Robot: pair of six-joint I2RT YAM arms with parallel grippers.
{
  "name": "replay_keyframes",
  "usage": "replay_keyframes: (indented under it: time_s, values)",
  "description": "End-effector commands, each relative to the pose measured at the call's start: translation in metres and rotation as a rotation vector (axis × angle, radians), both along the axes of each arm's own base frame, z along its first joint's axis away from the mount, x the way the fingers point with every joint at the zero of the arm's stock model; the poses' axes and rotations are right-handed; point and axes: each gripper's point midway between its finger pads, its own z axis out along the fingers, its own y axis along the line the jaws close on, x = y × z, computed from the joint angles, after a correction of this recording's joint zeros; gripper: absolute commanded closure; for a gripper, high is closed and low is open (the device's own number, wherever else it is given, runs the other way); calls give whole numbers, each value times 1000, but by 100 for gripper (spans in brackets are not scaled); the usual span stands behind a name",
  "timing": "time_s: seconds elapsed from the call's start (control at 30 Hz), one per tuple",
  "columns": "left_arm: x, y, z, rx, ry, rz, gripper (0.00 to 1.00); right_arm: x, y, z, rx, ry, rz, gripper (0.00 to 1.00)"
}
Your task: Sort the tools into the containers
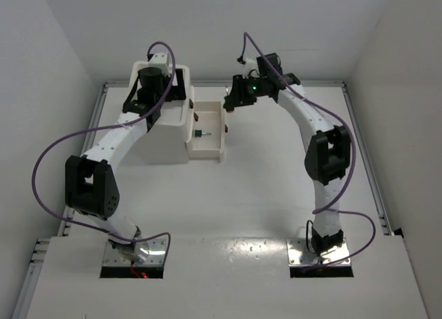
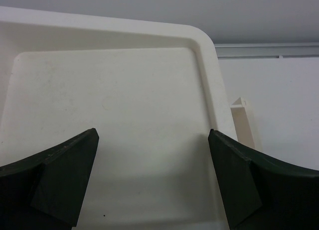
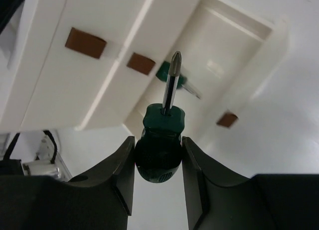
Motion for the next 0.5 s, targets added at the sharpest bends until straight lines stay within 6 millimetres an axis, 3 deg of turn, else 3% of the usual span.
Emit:
replay_keyframes:
  time_s: [0.0, 0.03, 0.23, 0.37, 0.47]
  values:
    - [-96, -4, -158, 8, 621, -44, 0, 12, 33, -4, 85, 20, 63, 100]
    - [-96, -4, -163, 11, 634, -43, 0, 13, 41, 0, 93, 13, 70, 100]
    - [-82, -7, -156, 14, 610, -51, 0, 4, 65, -34, 116, 79, 154, 100]
    - [-83, -8, -160, 10, 620, -58, 0, -1, 94, -43, 129, 72, 212, 100]
    - [-83, -8, -160, 10, 620, -58, 0, 0, 102, -51, 128, 74, 224, 66]
